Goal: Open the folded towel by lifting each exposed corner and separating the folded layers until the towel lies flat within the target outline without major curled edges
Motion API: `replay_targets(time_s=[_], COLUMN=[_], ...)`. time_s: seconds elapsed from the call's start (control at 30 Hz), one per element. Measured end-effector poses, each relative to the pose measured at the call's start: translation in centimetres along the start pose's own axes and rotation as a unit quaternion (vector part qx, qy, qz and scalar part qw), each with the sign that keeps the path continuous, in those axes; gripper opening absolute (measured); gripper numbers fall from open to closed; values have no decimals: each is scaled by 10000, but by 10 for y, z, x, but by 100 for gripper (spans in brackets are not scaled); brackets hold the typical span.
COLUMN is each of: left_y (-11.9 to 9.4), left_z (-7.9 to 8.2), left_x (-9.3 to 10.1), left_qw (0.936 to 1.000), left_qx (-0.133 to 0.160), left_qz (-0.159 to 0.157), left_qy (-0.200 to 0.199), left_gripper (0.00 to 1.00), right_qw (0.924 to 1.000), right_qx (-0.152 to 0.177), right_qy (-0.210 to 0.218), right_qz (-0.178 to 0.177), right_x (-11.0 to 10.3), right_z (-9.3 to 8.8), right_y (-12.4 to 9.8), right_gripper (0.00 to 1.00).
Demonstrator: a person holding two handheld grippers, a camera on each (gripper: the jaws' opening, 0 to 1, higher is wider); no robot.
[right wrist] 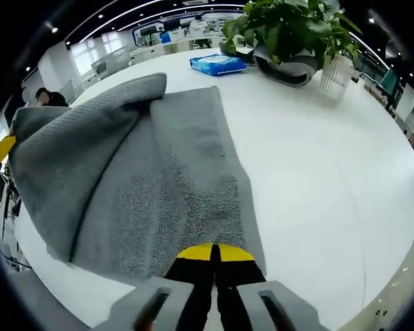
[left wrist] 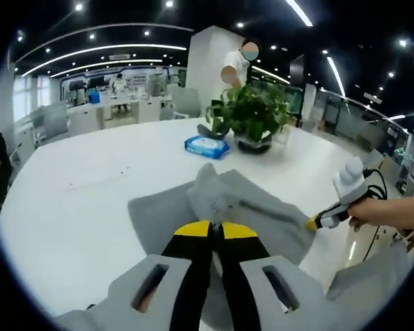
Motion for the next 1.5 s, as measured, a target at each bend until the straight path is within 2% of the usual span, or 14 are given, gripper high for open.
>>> replay_targets(time_s=[0.27,0.87,1.37,1.5], left_y=[-17,-57,-81,-87], left_z=[-12,-35,-61,-75], left_x=[-14,-60,-85,-90], left_qw=[9997,9957,9877,9838], left_qx=[-95,-112,-183,-345], left_qz=[237,775,1193,1336], left_qy=[37,-492,-997,-1148], left_gripper=[3,3,3,3], right_qw=[9999,10000,10000,10000], right_qx=[-27,-4,42,77], right_qy=[-107,-62,-22,18], right_qz=[5,31,23,50], right_x=[-1,0,1,2], right_z=[0,0,-1,-1], right_y=[0,1,0,0], right_gripper=[0,0,0,0])
Point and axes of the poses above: the point that each gripper's makers call its tool centre point, and the gripper's own axes: y roughly forward along the fingers, x roughly to its right, z roughly out of its top, the point moved 8 cm from there along -y, roughly backward along the fingers, and after that the axes turned 4 degrees about y, right-handed, at the moved point
